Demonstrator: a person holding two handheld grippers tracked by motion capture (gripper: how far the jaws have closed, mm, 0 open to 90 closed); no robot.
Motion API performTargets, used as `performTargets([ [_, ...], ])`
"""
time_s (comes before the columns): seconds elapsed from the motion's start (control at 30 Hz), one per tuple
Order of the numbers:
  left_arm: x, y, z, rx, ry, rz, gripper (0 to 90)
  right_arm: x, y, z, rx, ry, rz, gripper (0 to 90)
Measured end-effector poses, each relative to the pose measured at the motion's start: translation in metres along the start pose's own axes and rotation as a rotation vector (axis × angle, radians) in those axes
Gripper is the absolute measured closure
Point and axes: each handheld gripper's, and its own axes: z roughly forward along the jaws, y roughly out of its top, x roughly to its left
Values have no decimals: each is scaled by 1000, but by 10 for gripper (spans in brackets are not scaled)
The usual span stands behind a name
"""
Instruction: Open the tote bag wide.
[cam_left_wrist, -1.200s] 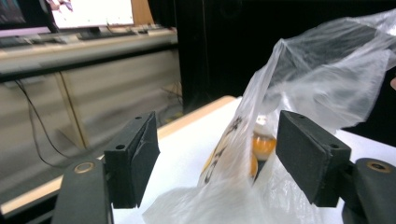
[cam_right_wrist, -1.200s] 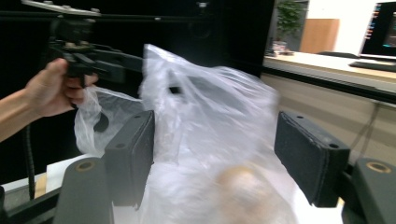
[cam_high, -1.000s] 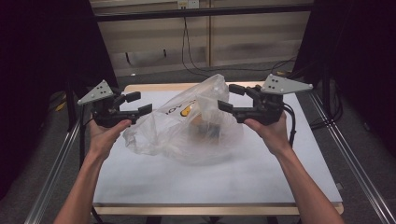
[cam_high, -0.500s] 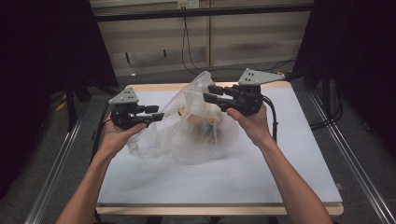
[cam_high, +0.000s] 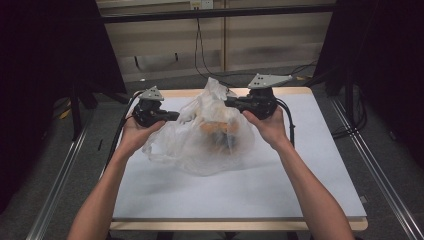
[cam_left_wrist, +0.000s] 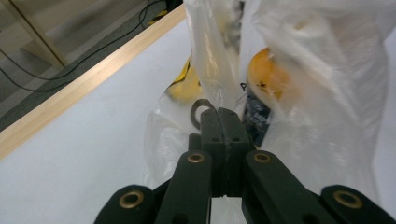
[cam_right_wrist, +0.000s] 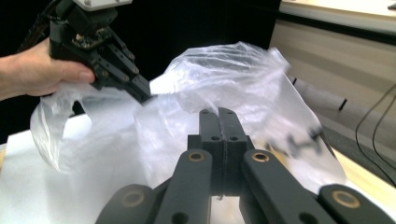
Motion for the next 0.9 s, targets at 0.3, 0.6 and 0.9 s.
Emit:
performTargets([
  [0.3,4,-10,5,0,8,-32,900,-24,-46,-50,75,-85,39,900],
  [0.6,12,-20,30,79,28,-51,900,-47,-92,-61,171,-157,98,900],
  [0.9,16,-38,54,205,34,-14,900,-62,-125,-47,288,-197,131,900],
])
